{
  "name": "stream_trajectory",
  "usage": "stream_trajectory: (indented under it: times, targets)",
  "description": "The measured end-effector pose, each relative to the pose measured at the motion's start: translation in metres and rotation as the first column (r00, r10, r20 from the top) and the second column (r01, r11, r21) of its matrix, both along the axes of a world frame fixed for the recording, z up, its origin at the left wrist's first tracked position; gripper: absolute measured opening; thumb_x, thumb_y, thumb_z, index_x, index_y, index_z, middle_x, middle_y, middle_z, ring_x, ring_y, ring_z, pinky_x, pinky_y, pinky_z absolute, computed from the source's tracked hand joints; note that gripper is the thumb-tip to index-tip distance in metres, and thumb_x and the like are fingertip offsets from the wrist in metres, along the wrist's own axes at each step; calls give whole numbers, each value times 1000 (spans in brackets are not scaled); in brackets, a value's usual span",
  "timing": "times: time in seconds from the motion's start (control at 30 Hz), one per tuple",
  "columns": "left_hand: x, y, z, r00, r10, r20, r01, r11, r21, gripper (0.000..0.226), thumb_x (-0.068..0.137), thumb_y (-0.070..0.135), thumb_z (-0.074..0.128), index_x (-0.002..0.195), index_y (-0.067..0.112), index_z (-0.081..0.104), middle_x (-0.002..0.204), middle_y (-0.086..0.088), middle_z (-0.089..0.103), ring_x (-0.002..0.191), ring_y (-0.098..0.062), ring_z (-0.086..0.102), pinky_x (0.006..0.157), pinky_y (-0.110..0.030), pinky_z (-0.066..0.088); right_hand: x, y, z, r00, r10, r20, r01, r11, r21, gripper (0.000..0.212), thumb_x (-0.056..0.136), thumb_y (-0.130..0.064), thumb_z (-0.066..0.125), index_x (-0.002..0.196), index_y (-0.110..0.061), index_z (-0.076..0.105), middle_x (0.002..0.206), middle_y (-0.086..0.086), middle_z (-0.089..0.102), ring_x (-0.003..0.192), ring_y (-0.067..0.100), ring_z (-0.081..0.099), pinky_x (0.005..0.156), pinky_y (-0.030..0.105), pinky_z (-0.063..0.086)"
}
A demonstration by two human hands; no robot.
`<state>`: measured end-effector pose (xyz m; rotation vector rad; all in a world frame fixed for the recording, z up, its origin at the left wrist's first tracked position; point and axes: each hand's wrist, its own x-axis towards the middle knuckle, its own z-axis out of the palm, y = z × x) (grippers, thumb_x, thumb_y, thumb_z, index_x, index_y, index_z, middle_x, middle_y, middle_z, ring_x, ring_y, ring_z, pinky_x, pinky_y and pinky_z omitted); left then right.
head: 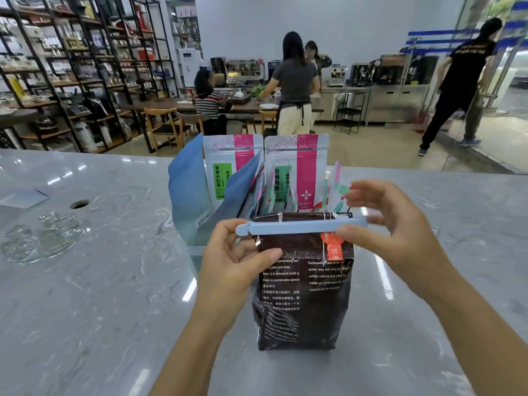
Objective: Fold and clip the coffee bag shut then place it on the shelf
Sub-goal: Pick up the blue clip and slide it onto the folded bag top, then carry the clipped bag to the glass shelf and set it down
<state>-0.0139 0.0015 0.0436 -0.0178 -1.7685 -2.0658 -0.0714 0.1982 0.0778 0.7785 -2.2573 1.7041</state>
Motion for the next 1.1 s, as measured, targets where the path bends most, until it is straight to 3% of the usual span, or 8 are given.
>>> stream_trajectory:
  times: [0.13, 0.3, 0.43, 0.53, 0.63, 0.77, 0.9, 1.1]
  targets:
    - [1, 6, -7, 1000, -19, 9, 19, 999, 31, 27, 61, 16, 70, 88, 19, 68, 79, 1, 75, 79, -14, 69, 68, -25, 57, 1, 19, -45, 907, 231, 353, -196, 972, -132, 96, 28, -57, 84, 115, -31, 51, 110, -3, 68, 108, 11, 61, 73, 22, 54]
    - [4, 9, -17, 992, -118, 50, 116, 992, 56, 22, 72, 22, 71, 93, 26, 67, 92, 0, 74, 89, -18, 68, 71, -25, 56, 9, 9, -74, 811, 352, 467, -329, 935, -132, 72, 50, -25, 80, 116, -26, 53, 116, -4, 67, 110, 10, 59, 77, 20, 52]
    - [9, 1, -27, 970, -219, 109, 227, 972, -60, 51, 60, 35, 72, 108, 38, 57, 109, 5, 69, 104, -17, 64, 80, -28, 54, 8, -2, -87, 806, 354, 475, -316, 935, -161, 77, 53, -18, 83, 120, -32, 46, 123, -3, 62, 116, 15, 55, 91, 34, 51]
    - [16, 1, -38, 935, -301, 186, 327, 935, -134, 86, 50, 29, 78, 123, 46, 36, 121, 3, 59, 106, -11, 63, 79, -24, 54, 12, -4, -92, 790, 390, 473, -352, 920, -171, 81, 57, -7, 80, 119, -39, 39, 118, -12, 63, 111, 9, 59, 84, 26, 52]
    - [21, 7, -48, 950, -261, 169, 288, 944, -161, 102, 46, 26, 79, 132, 30, 25, 117, 5, 58, 99, -2, 64, 73, -15, 51, 22, -8, -95, 806, 393, 444, -335, 919, -206, 76, 62, -3, 75, 117, -39, 36, 115, -11, 62, 106, 5, 60, 79, 19, 52]
    - [20, 18, -58, 989, -120, 91, 131, 982, -136, 74, 48, 31, 77, 114, 32, 43, 96, 19, 71, 88, -2, 67, 69, -18, 53, 33, -19, -100, 872, 293, 392, -200, 945, -260, 78, 57, -22, 77, 122, -32, 36, 122, -1, 57, 104, 6, 62, 76, 20, 53]
    - [19, 31, -49, 999, -47, 7, 48, 990, -131, 56, 58, 23, 73, 106, 34, 46, 91, 27, 69, 83, 3, 65, 69, -15, 52, 43, -21, -98, 881, 218, 421, -26, 909, -416, 75, 46, -27, 78, 113, -30, 44, 103, -2, 68, 91, 13, 69, 66, 24, 56]
    - [19, 67, -27, 980, -191, -59, 176, 963, -204, 46, 68, 17, 65, 106, 30, 43, 90, 30, 67, 85, 4, 64, 69, -13, 51, 66, 19, -77, 923, 55, 381, 117, 903, -413, 57, 59, -15, 74, 107, -26, 46, 86, -15, 72, 84, 7, 69, 62, 20, 55]
